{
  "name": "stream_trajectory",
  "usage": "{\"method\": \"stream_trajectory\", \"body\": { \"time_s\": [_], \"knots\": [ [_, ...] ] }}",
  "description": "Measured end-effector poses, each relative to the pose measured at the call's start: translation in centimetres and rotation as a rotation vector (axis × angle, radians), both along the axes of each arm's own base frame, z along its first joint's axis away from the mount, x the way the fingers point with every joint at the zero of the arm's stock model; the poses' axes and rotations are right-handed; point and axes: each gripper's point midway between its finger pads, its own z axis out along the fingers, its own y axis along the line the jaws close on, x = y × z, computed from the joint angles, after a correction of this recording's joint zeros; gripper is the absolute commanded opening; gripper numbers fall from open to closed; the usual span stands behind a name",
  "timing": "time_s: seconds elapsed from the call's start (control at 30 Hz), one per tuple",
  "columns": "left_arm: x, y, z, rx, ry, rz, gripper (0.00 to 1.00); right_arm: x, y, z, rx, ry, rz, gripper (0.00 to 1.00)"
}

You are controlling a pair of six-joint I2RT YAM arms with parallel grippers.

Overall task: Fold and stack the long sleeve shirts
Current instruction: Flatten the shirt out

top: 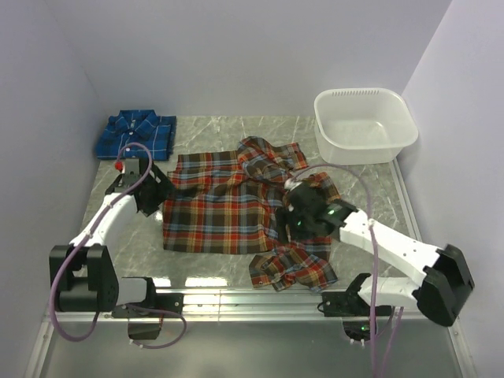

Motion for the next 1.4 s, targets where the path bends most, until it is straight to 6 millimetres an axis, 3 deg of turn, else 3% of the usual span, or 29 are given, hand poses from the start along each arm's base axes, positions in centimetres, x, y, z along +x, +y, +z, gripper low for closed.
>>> {"method": "stream_trajectory", "body": {
  "time_s": [0.13, 0.23, 0.37, 0.5, 0.6, 0.8, 1.0, 1.23, 1.4],
  "knots": [
    [1.8, -0.8, 0.2, -0.015, 0.001, -0.023, 0.82, 5.9, -1.9, 2.2, 0.149, -0.102, -0.241, 0.8],
    [3.3, -2.0, -0.1, -0.026, 0.008, -0.055, 0.81, 8.9, -3.6, 1.8, 0.221, -0.128, -0.384, 0.77],
    [4.9, -4.1, -1.8, -0.056, 0.043, -0.091, 0.8, 10.1, -4.9, -1.0, 0.263, -0.076, -0.497, 0.76],
    [4.9, -5.5, -4.3, -0.105, 0.104, -0.102, 0.79, 10.2, -4.8, -3.2, 0.275, -0.017, -0.536, 0.76],
    [3.9, -5.7, -6.2, -0.147, 0.14, -0.083, 0.8, 9.7, -4.5, -4.1, 0.296, 0.016, -0.551, 0.76],
    [2.5, -4.1, -6.0, -0.257, 0.069, -0.005, 0.81, 7.3, -4.5, -6.1, 0.3, 0.105, -0.569, 0.79],
    [-1.4, 0.9, -6.0, -0.285, 0.072, 0.159, 0.82, 5.9, -2.9, -5.9, 0.331, 0.154, -0.506, 0.83],
    [-6.5, 4.3, -5.5, -0.238, 0.155, 0.315, 0.82, 0.8, 1.3, -6.0, 0.279, 0.233, -0.3, 0.85],
    [-7.4, 8.3, -2.7, -0.147, 0.107, 0.438, 0.83, -1.1, 0.7, -5.7, 0.213, 0.256, -0.245, 0.82]
  ]
}}
